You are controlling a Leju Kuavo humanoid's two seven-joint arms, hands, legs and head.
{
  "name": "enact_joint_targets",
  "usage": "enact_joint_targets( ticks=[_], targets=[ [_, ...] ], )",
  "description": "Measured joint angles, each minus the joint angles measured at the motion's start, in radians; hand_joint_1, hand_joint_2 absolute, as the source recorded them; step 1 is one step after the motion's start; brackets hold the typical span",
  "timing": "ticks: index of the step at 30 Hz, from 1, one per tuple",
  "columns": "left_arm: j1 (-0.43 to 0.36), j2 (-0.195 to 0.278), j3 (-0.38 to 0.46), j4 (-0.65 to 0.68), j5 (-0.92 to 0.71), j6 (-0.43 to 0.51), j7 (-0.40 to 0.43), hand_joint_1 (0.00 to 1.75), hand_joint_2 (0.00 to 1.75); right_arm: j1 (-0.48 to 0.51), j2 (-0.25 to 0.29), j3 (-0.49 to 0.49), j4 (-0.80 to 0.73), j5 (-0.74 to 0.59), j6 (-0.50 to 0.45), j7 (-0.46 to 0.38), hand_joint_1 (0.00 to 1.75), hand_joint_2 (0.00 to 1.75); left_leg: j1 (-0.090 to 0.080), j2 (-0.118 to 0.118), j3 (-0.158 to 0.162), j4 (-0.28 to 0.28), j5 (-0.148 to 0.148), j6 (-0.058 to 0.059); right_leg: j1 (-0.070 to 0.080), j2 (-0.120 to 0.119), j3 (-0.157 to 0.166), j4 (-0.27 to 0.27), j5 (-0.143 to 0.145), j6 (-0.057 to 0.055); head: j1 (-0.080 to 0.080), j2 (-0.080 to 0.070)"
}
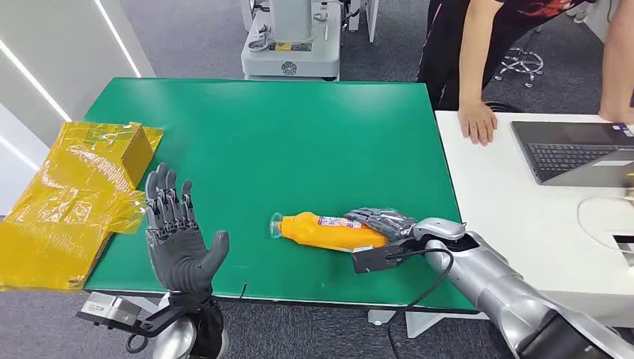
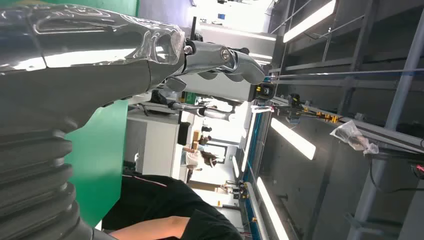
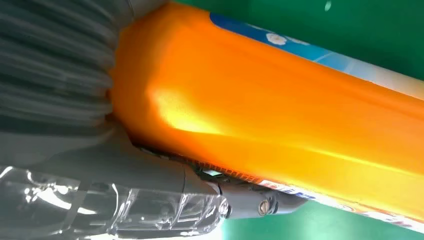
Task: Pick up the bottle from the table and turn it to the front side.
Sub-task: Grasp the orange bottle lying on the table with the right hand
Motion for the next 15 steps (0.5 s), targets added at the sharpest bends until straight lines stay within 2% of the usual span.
enact_joint_targets(
  ticks=[1, 2, 4, 5, 7, 15],
  targets=[
    [0.0, 0.0, 0.0, 0.0, -0.001, 0.0, 0.0, 0.0, 1.75, 0.0, -0.001, 0.001, 0.0, 0.0, -0.001, 0.0, 0.09, 1.75, 0.0, 0.0, 0.0, 0.0, 0.0, 0.0, 0.0, 0.0, 0.0, 0.0, 0.0, 0.0, 0.0, 0.0],
    [0.0, 0.0, 0.0, 0.0, -0.001, 0.0, 0.0, 0.0, 1.75, 0.0, -0.001, 0.001, 0.0, 0.0, -0.002, 0.0, 0.42, 1.75, 0.0, 0.0, 0.0, 0.0, 0.0, 0.0, 0.0, 0.0, 0.0, 0.0, 0.0, 0.0, 0.0, 0.0],
    [0.001, 0.0, 0.001, 0.0, -0.004, 0.0, 0.0, 0.0, 1.75, 0.001, -0.004, 0.003, 0.001, 0.0, -0.006, 0.0, 1.26, 1.75, 0.0, 0.0, 0.0, 0.0, 0.0, 0.0, 0.0, 0.0, 0.0, 0.0, 0.0, 0.0, 0.0, 0.0],
    [0.001, 0.0, 0.001, 0.0, -0.005, 0.0, 0.0, 0.0, 1.75, 0.001, -0.005, 0.004, 0.002, 0.0, -0.011, -0.001, 1.62, 1.75, 0.0, 0.0, 0.0, 0.0, 0.0, 0.0, 0.0, 0.0, 0.001, 0.0, 0.0, 0.0, 0.0, 0.0],
    [0.002, 0.0, 0.003, 0.0, -0.006, 0.002, 0.0, 0.0, 1.75, 0.001, -0.006, 0.006, 0.003, 0.0, -0.03, 0.002, 1.73, 1.75, 0.0, 0.0, 0.0, 0.0, 0.0, 0.0, 0.0, 0.0, 0.001, 0.0, 0.0, 0.0, 0.0, 0.0],
    [0.015, 0.0, 0.006, 0.0, -0.009, 0.008, 0.0, 0.0, 1.75, 0.011, -0.006, 0.02, 0.003, 0.001, -0.113, 0.034, 1.75, 1.75, 0.0, 0.0, 0.001, 0.0, 0.0, 0.0, 0.0, 0.0, 0.002, 0.0, 0.0, 0.0, 0.0, 0.0]
  ],
)
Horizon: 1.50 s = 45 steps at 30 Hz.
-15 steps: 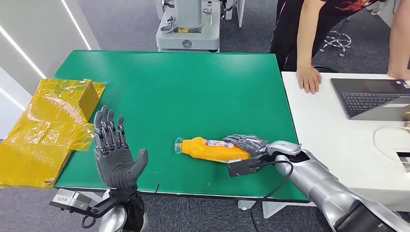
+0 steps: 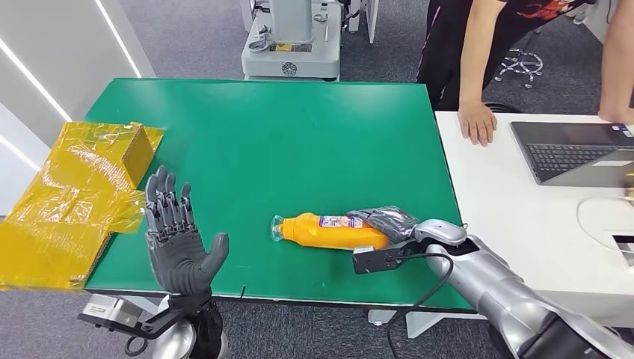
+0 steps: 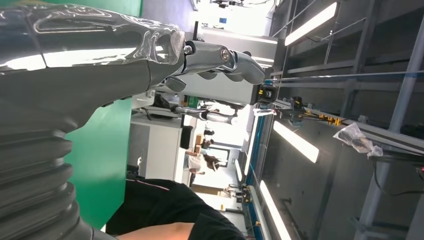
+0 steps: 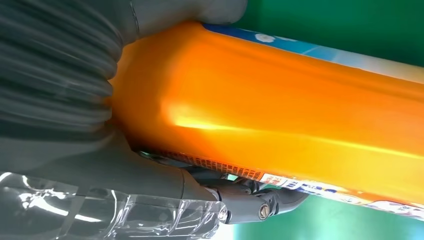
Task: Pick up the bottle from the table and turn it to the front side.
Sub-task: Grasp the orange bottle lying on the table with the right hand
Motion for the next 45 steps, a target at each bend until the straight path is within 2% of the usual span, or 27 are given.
enact_joint_targets(
  ticks=[4, 8, 11, 14, 17, 22, 26, 28, 33, 38, 45],
  targets=[
    [0.003, 0.0, 0.0, 0.0, 0.0, 0.002, 0.0, 0.0, 1.75, 0.004, 0.0, 0.001, 0.0, -0.002, -0.023, 0.004, 1.75, 1.75, 0.0, 0.0, 0.0, 0.0, 0.0, 0.0, 0.0, 0.0, 0.0, 0.0, 0.0, 0.0, 0.0, 0.0],
    [0.004, 0.0, 0.001, 0.0, 0.0, 0.009, 0.0, 0.0, 1.75, 0.016, 0.003, 0.0, 0.0, -0.018, -0.091, 0.024, 1.75, 1.75, 0.0, 0.0, 0.0, 0.0, 0.0, 0.0, 0.0, 0.0, 0.0, 0.0, 0.0, 0.0, 0.0, 0.0],
    [0.004, 0.0, 0.001, 0.0, 0.001, 0.016, 0.0, 0.0, 1.75, 0.041, 0.01, -0.012, -0.004, -0.051, -0.179, 0.044, 1.75, 1.75, 0.0, -0.001, -0.001, 0.0, 0.0, 0.0, 0.0, -0.001, 0.0, 0.0, 0.0, 0.0, 0.0, 0.0],
    [0.008, 0.0, 0.001, 0.0, 0.001, 0.032, 0.0, 0.0, 1.75, 0.09, 0.021, -0.058, -0.032, -0.121, -0.311, 0.043, 1.75, 1.75, 0.0, -0.002, -0.001, 0.0, 0.0, 0.0, 0.0, -0.002, 0.0, 0.0, 0.0, 0.0, 0.0, 0.0],
    [0.012, 0.0, 0.001, 0.0, 0.001, 0.044, 0.0, 0.0, 1.75, 0.145, 0.035, -0.126, -0.084, -0.189, -0.429, 0.017, 1.75, 1.75, 0.0, -0.002, -0.001, 0.0, 0.0, 0.0, 0.0, -0.002, -0.001, 0.0, 0.0, 0.0, 0.0, 0.0],
    [0.011, 0.0, -0.001, 0.012, 0.02, 0.036, 0.0, 0.0, 1.75, 0.239, 0.069, -0.231, -0.187, -0.254, -0.558, -0.039, 1.75, 1.75, 0.0, -0.003, -0.002, -0.001, 0.0, -0.001, 0.0, -0.003, -0.002, 0.0, -0.002, 0.0, 0.0, 0.0],
    [-0.003, 0.0, -0.01, 0.068, 0.057, -0.005, 0.0, 0.0, 1.75, 0.351, 0.102, -0.299, -0.299, -0.257, -0.701, -0.113, 1.75, 1.75, 0.0, -0.003, -0.002, -0.001, -0.002, -0.001, 0.0, -0.003, -0.002, 0.0, -0.003, -0.001, 0.0, 0.0],
    [-0.018, 0.0, -0.017, 0.105, 0.079, -0.03, 0.0, 0.0, 1.75, 0.404, 0.118, -0.318, -0.353, -0.239, -0.742, -0.131, 1.75, 1.75, 0.0, -0.003, -0.002, -0.001, -0.002, -0.001, 0.0, -0.002, -0.002, 0.0, -0.003, -0.001, 0.0, 0.0],
    [-0.07, 0.004, -0.047, 0.204, 0.119, -0.095, 0.044, 0.0, 1.75, 0.49, 0.151, -0.35, -0.46, -0.205, -0.762, -0.173, 1.75, 1.75, 0.0, -0.003, -0.002, -0.001, -0.002, -0.001, 0.0, -0.002, -0.003, 0.0, -0.003, -0.001, 0.0, 0.0],
    [-0.119, 0.01, -0.076, 0.287, 0.132, -0.139, 0.077, 0.0, 1.75, 0.516, 0.162, -0.35, -0.51, -0.192, -0.72, -0.18, 1.75, 1.75, 0.0, -0.003, -0.002, -0.001, -0.002, -0.001, 0.0, -0.002, -0.002, 0.0, -0.003, -0.001, 0.0, 0.0],
    [-0.159, 0.015, -0.108, 0.329, 0.133, -0.171, 0.102, 0.0, 1.75, 0.508, 0.174, -0.341, -0.514, -0.145, -0.621, -0.103, 1.75, 1.75, 0.0, -0.003, -0.002, -0.001, -0.002, -0.001, 0.0, -0.002, -0.002, 0.0, -0.003, -0.001, 0.0, 0.0]
  ],
)
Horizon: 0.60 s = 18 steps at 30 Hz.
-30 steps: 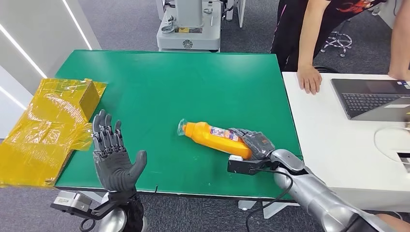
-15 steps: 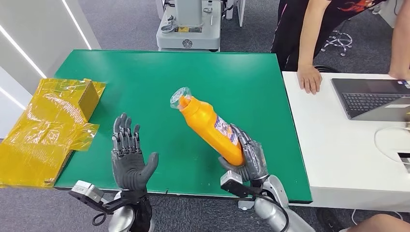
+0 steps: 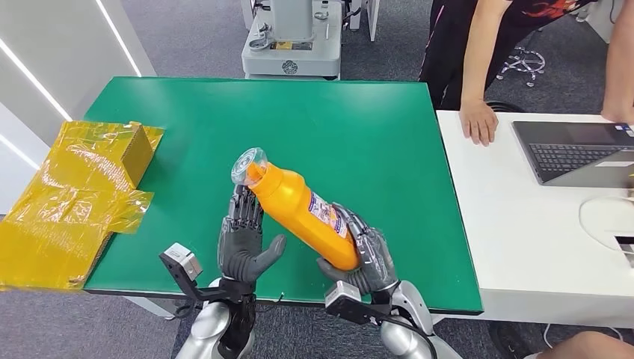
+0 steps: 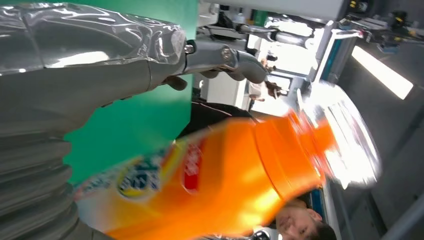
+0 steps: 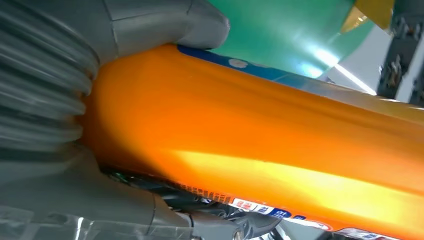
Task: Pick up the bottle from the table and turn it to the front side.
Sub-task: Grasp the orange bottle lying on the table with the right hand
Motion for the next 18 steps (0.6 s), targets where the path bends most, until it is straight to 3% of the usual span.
enact_joint_targets(
  ticks=[11, 18],
  targets=[
    [-0.012, 0.004, -0.004, 0.017, 0.003, -0.005, 0.017, 0.0, 1.75, -0.042, 0.017, 0.017, 0.044, 0.088, 0.159, 0.079, 1.75, 1.75, 0.0, 0.0, 0.0, 0.0, 0.0, 0.0, 0.0, 0.0, 0.0, 0.0, 0.0, 0.0, 0.0, 0.0],
    [-0.014, 0.005, -0.002, 0.029, 0.014, -0.015, 0.033, 0.0, 1.75, -0.086, 0.04, 0.018, 0.078, 0.137, 0.219, 0.047, 1.75, 1.75, 0.0, 0.0, 0.0, 0.0, 0.0, 0.0, 0.0, 0.0, 0.0, 0.0, 0.0, 0.0, 0.0, 0.0]
  ],
)
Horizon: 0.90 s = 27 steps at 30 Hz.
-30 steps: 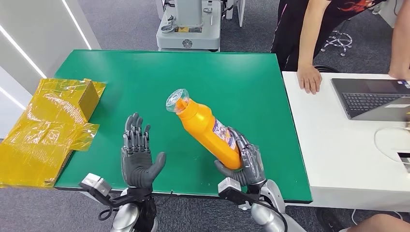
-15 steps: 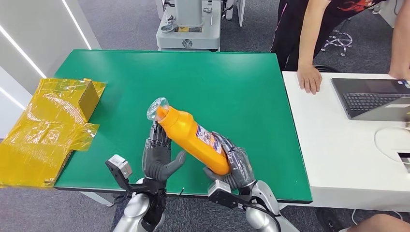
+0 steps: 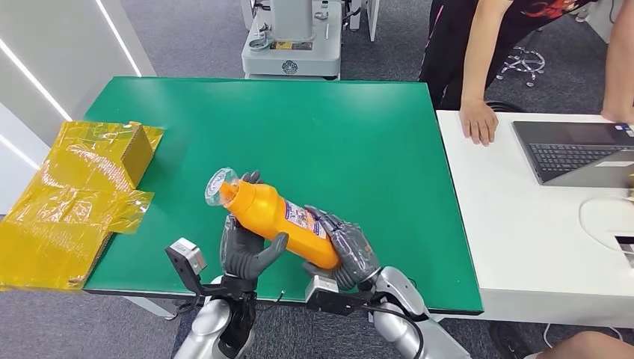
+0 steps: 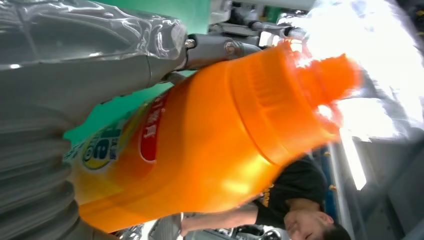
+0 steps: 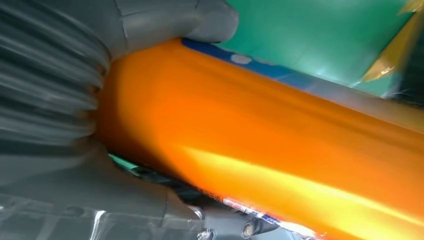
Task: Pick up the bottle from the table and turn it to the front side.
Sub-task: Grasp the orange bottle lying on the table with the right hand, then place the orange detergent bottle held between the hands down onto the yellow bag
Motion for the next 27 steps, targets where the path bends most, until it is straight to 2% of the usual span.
enact_joint_targets(
  ticks=[10, 20, 24, 27],
  targets=[
    [-0.001, 0.001, 0.009, 0.015, 0.009, 0.001, 0.01, 0.0, 1.75, -0.076, 0.064, 0.018, 0.084, 0.02, 0.072, -0.033, 1.75, 1.75, 0.0, 0.0, 0.0, 0.0, 0.0, 0.0, 0.0, 0.0, 0.0, 0.0, 0.0, 0.0, 0.0, 0.0],
    [0.008, 0.008, 0.025, 0.027, 0.017, 0.029, 0.004, 0.03, 1.75, -0.119, 0.076, 0.032, 0.163, 0.024, 0.125, -0.034, 1.75, 1.75, 0.0, 0.0, 0.0, 0.0, 0.0, 0.0, 0.0, 0.0, 0.0, 0.0, 0.0, 0.0, 0.0, 0.0],
    [0.021, 0.008, 0.027, 0.027, 0.019, 0.049, -0.013, 1.67, 1.75, -0.13, 0.079, 0.045, 0.194, 0.016, 0.128, -0.042, 1.75, 1.75, 0.0, 0.0, 0.0, 0.0, 0.0, 0.0, 0.0, 0.0, -0.001, 0.0, 0.0, 0.0, 0.0, 0.0],
    [0.032, 0.005, 0.027, 0.027, 0.02, 0.058, -0.026, 1.75, 1.75, -0.136, 0.079, 0.054, 0.212, 0.009, 0.127, -0.05, 1.75, 1.75, 0.0, 0.0, 0.0, 0.0, 0.0, 0.0, 0.0, 0.001, -0.001, 0.0, 0.0, 0.0, 0.0, 0.0]
  ],
)
